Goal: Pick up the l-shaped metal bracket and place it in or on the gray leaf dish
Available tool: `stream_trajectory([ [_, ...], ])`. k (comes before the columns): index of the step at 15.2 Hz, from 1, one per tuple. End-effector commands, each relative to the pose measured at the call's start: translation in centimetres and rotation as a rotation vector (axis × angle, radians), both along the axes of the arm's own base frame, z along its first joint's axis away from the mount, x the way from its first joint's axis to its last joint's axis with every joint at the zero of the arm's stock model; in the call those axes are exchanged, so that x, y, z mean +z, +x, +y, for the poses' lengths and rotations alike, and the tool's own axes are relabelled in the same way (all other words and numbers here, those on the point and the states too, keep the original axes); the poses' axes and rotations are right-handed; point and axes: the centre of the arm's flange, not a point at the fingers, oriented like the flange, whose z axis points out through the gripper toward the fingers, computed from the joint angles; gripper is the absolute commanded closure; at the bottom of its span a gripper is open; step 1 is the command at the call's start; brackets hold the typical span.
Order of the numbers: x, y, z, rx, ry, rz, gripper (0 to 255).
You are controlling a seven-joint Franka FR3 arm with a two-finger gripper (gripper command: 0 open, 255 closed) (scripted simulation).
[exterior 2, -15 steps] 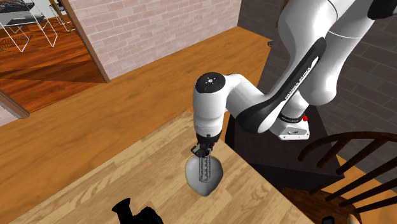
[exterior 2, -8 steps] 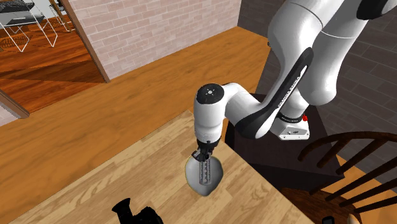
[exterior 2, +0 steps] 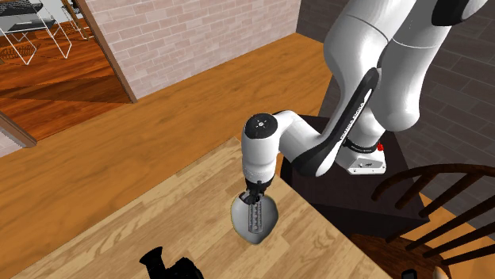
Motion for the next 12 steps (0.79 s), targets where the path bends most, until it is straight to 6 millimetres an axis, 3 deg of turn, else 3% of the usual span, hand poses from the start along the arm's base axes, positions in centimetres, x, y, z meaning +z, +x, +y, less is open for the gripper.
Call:
stream_trajectory([
  [1,0.0,0.0,0.0,0.000,0.000,0.000,255],
  [3,0.0,0.0,0.0,0.000,0.000,0.000,255],
  [4,0.0,0.0,0.0,0.000,0.000,0.000,0],
  [9,0.0,0.0,0.0,0.000,0.000,0.000,0],
  [12,3.9,0.1,0.0,0.000,0.000,0.000,0],
])
